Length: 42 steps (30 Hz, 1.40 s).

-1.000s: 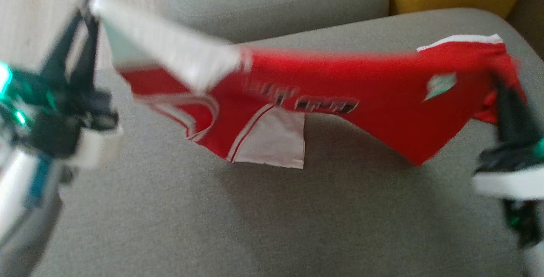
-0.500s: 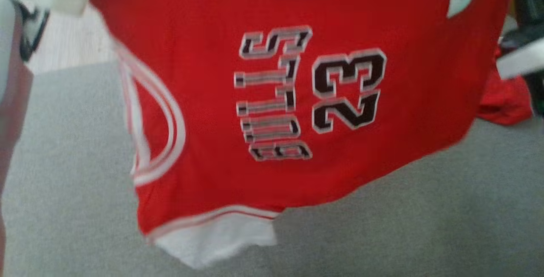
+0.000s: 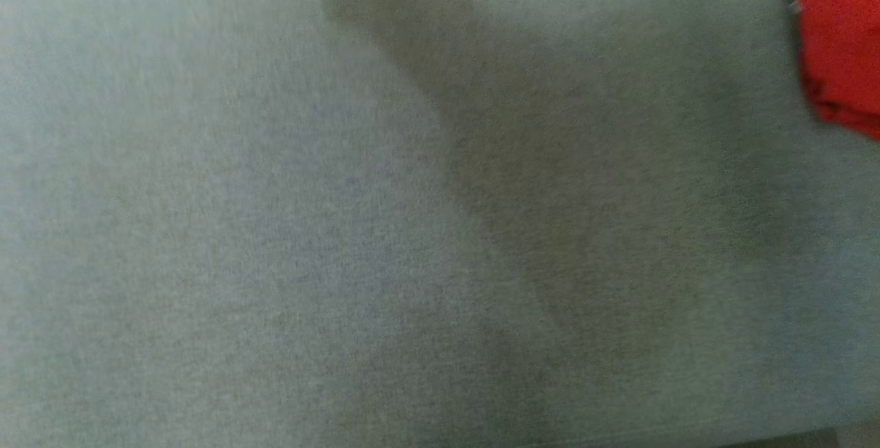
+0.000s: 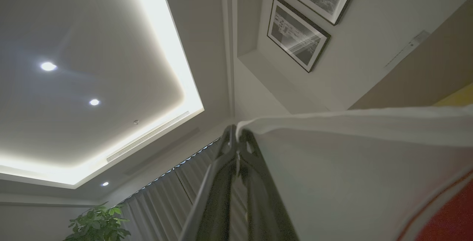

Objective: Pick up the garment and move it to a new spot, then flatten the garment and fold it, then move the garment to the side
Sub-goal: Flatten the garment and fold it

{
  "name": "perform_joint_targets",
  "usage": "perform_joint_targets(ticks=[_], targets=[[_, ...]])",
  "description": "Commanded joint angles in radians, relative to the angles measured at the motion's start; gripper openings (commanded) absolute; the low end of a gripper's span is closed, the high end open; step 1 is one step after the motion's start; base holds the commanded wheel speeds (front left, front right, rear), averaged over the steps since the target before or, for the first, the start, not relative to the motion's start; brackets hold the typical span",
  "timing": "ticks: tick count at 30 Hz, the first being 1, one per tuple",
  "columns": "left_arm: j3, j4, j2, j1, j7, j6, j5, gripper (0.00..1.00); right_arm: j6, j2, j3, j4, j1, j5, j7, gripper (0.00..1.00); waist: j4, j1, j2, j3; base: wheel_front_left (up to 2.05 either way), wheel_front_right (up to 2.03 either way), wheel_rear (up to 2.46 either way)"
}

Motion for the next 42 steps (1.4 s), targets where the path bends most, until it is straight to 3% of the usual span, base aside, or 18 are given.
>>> perform_joint_targets(ticks=[1, 5, 11, 20, 28, 36, 42], targets=[[0.014, -0.053, 0.052, 0.017, 0.0, -0.005, 0.0, 0.0, 0.007, -0.026, 0.022, -0.027, 0.015, -0.016, -0.004, 0.0, 0.035, -0.0004, 0.0, 0.094, 0.0, 0.0, 0.0], [0.011, -0.148, 0.085, 0.119, 0.0, -0.005, -0.011, 0.0, 0.007, -0.062, 0.069, -0.026, 0.045, -0.038, -0.005, 0.0, 0.05, -0.0004, 0.0, 0.138, 0.0, 0.0, 0.0], [0.009, -0.314, 0.139, 0.453, 0.0, 0.032, -0.047, 0.0, 0.007, -0.08, 0.069, -0.024, 0.183, -0.031, -0.005, 0.0, 0.065, -0.0004, 0.0, 0.147, 0.0, 0.0, 0.0], [-0.029, -0.439, 0.171, 1.03, 0.0, 0.038, -0.155, 0.0, 0.007, -0.145, 0.125, -0.119, 0.571, 0.049, -0.005, 0.0, 0.046, -0.0004, 0.0, 0.024, 0.0, 0.0, 0.0], [-0.035, -0.529, 0.16, 1.427, 0.0, 0.084, -0.219, 0.0, 0.007, -0.156, 0.055, -0.23, 0.92, 0.05, -0.005, 0.0, 0.028, -0.0004, 0.0, -0.089, 0.0, 0.0, 0.0], [0.024, -0.612, 0.159, 1.636, 0.0, 0.014, -0.308, 0.0, 0.007, -0.182, -0.002, -0.32, 1.166, -0.006, -0.005, 0.0, 0.03, -0.0004, 0.0, -0.143, 0.0, 0.0, 0.0], [0.031, -0.608, 0.175, 1.658, 0.0, -0.027, -0.305, 0.0, 0.007, -0.188, -0.032, -0.367, 1.24, 0.017, -0.005, 0.0, 0.034, -0.0004, 0.0, -0.139, 0.0, 0.0, 0.0]])
